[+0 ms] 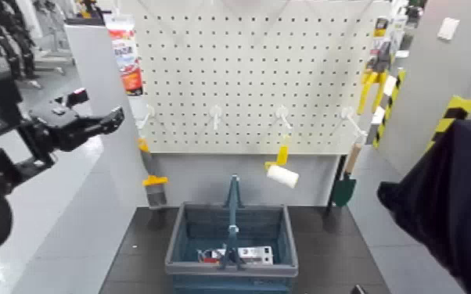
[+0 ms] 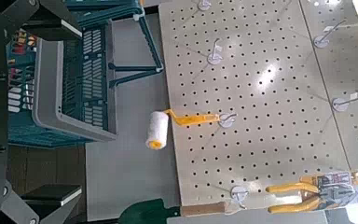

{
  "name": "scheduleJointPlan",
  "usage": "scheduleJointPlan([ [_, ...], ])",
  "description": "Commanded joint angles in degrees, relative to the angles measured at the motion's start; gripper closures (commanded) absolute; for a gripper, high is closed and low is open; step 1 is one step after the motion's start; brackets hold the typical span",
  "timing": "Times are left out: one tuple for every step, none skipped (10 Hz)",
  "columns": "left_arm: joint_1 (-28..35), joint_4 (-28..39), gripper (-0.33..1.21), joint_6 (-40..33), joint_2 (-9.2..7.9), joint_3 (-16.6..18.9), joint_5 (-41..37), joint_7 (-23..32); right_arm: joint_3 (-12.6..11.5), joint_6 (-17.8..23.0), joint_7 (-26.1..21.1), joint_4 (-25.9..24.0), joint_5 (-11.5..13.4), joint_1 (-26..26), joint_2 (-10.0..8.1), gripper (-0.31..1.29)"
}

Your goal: Put the red glue tube into the crate.

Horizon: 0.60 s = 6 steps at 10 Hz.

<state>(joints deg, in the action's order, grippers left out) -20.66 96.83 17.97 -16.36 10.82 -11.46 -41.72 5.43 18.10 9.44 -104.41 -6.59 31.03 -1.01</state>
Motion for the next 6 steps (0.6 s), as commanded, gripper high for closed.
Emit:
scheduleJointPlan([
  [-4.9, -5.9, 0.17, -1.3, -1.04, -0.7, 0.8, -1.9, 0.1, -0.5, 0.5, 0.0, 0.0, -0.4, 0.04, 0.14],
  [-7.1, -8.8, 0.17, -1.9, -1.13, -1.4, 0.8, -2.8, 0.1, -0.6, 0.7, 0.1, -0.1, -0.4, 0.04, 0.14],
  [-9.5, -12.4, 0.18, -2.9, -1.22, -2.6, 0.7, -4.4, 0.1, -0.9, 0.8, 0.1, 0.0, -0.6, 0.04, 0.14],
  [-11.2, -14.6, 0.19, -3.6, -1.22, -4.0, 0.7, -4.9, 0.2, -1.0, 1.1, 0.2, -0.1, -0.8, -0.05, 0.14],
  [-12.9, -16.7, 0.21, -3.8, -1.57, -5.4, 0.7, -5.8, 0.3, -1.0, 1.2, 0.2, -0.1, -1.0, -0.05, 0.14],
  [-14.2, -18.0, 0.21, -4.3, -1.92, -6.8, 0.5, -6.4, 0.3, -1.2, 1.5, 0.2, -0.1, -1.1, -0.05, 0.14],
])
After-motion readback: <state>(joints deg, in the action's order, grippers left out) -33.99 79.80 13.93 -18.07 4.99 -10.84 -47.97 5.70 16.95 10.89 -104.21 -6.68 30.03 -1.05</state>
